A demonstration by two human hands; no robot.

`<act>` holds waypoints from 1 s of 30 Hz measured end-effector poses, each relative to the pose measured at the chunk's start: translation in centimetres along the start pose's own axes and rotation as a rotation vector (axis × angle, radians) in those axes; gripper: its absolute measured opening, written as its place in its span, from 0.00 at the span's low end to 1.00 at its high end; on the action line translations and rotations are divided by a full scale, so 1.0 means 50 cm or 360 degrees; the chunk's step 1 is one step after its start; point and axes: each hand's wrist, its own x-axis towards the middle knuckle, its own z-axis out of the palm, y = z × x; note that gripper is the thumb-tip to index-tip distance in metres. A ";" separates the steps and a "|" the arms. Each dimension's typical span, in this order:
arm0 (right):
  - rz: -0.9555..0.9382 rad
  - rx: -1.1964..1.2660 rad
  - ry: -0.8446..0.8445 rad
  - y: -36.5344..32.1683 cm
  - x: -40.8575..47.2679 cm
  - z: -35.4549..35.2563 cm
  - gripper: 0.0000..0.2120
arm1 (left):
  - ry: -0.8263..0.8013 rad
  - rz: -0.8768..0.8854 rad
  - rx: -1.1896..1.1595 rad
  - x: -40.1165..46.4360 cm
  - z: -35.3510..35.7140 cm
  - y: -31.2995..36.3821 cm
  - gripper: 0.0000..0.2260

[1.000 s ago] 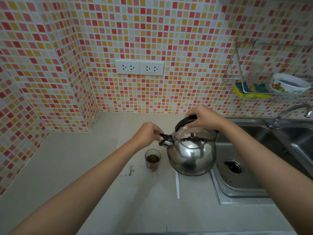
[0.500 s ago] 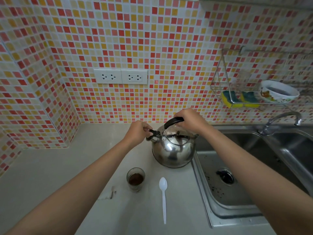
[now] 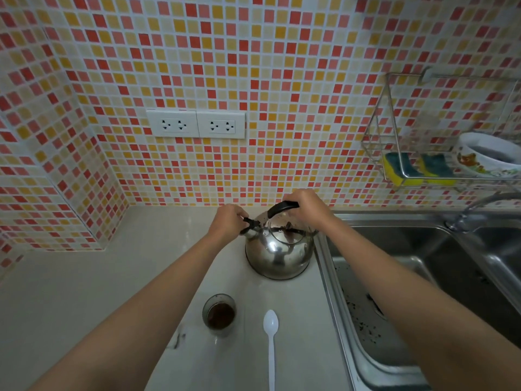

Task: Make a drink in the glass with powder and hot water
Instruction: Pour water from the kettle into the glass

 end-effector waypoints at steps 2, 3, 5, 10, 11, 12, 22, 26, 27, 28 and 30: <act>0.0000 -0.0001 -0.0004 0.005 0.006 0.006 0.09 | 0.0004 -0.0001 0.0022 0.005 0.007 -0.004 0.12; 0.0003 0.0004 0.0002 0.007 0.009 0.008 0.09 | 0.0008 0.0001 0.0033 0.009 0.011 -0.005 0.12; 0.0017 0.0035 0.0025 0.012 0.013 0.014 0.09 | 0.0011 0.0012 0.0057 0.015 0.018 -0.008 0.12; 0.0051 0.0046 0.0048 0.022 0.022 0.022 0.09 | 0.0020 0.0041 0.0081 0.029 0.028 -0.011 0.11; 0.0058 0.0042 0.0050 0.024 0.025 0.023 0.09 | 0.0018 0.0048 0.0080 0.032 0.030 -0.011 0.11; 0.0064 0.0039 0.0054 0.025 0.027 0.025 0.09 | 0.0015 0.0053 0.0083 0.034 0.032 -0.011 0.11; 0.0136 -0.0046 0.0166 0.027 0.032 0.027 0.10 | 0.0022 0.0016 -0.0043 0.049 0.042 -0.013 0.14; 0.0293 -0.0031 0.0251 0.011 0.020 0.021 0.22 | -0.0011 0.0017 -0.0195 0.017 0.022 -0.039 0.18; 0.0293 0.0021 0.0341 0.001 0.004 0.022 0.25 | -0.0008 0.0048 -0.0269 -0.001 0.013 -0.051 0.17; 0.0280 0.0094 0.0457 -0.011 -0.018 0.028 0.26 | -0.0001 0.0086 -0.0343 -0.024 0.003 -0.067 0.16; 0.0262 0.0217 0.0638 -0.039 -0.075 0.054 0.24 | -0.0004 0.0159 -0.0449 -0.077 -0.015 -0.106 0.13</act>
